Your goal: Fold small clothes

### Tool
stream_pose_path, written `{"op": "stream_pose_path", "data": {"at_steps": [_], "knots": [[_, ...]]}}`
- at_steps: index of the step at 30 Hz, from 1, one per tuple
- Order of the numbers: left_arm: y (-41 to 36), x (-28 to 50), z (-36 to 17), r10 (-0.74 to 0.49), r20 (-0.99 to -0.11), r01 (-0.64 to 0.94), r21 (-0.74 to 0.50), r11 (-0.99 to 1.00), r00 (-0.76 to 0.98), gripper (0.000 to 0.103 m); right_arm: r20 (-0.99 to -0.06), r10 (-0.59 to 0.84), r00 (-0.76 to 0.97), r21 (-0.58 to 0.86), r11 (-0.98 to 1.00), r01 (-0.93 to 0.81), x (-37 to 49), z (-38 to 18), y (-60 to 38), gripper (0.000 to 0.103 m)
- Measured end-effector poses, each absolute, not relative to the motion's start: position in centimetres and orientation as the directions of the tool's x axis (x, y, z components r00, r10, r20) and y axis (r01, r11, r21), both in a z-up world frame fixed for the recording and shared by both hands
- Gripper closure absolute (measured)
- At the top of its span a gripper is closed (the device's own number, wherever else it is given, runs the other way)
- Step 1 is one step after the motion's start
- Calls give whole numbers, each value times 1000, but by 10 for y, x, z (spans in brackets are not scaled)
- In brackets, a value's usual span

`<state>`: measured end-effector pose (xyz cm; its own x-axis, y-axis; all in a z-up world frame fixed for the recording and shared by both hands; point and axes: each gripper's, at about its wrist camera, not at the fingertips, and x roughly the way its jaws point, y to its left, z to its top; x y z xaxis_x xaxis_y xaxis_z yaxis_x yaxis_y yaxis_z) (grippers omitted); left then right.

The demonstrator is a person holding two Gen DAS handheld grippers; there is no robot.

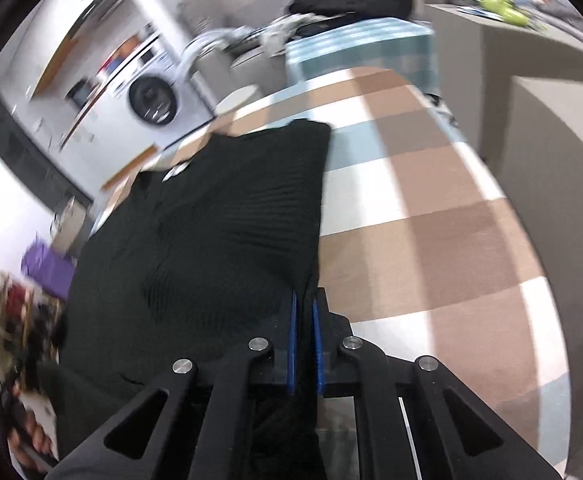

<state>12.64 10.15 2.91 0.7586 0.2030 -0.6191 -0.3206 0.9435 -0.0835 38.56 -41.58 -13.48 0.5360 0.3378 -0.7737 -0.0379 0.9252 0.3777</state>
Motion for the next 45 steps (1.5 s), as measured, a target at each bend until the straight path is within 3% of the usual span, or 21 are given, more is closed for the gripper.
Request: {"op": "stream_pose_path", "data": {"at_steps": [7,10,12,15,18,22,23,24,25,29,37,39,43,45], "knots": [[105,122,30,209,-622,-329,-83,941,755,1,-802,199,564,311,944,109,391,-129,-449,95],[113,121,29,218,-637,-347,-83,934,739,1,-811,189,554,284,955,89,383,-121,-445,86],[119,119,26,215,-649,-356,-92,930,730,1,-795,210,569,292,955,56,372,-112,-442,71],[126,116,17,207,-670,-366,-104,925,713,1,-772,240,589,301,954,6,355,-97,-433,62],[134,120,0,167,-728,-368,-125,921,665,5,-750,257,609,304,952,-27,340,-85,-422,59],[139,134,-26,61,-796,-345,-191,919,603,29,-720,301,625,330,941,-72,321,-72,-414,57],[138,137,-32,46,-799,-338,-201,919,599,45,-714,311,627,334,939,-86,317,-70,-411,57],[137,139,-37,18,-797,-322,-223,920,604,54,-714,312,627,331,939,-90,315,-69,-410,56],[135,139,-39,-16,-793,-299,-248,922,609,74,-714,310,628,328,940,-91,318,-67,-406,56],[128,131,-43,12,-783,-292,-218,931,622,100,-712,314,628,326,940,-101,316,-64,-398,56],[114,86,-37,16,-781,-292,-215,932,624,100,-703,369,608,337,926,-172,326,-69,-374,56],[118,82,-30,29,-786,-310,-210,927,618,94,-703,381,601,343,921,-183,326,-71,-369,56],[139,74,-14,78,-771,-385,-225,895,632,46,-696,386,606,355,918,-177,320,-73,-372,56],[158,74,-8,70,-747,-413,-283,866,661,44,-691,382,614,362,918,-164,316,-72,-377,54]]}}
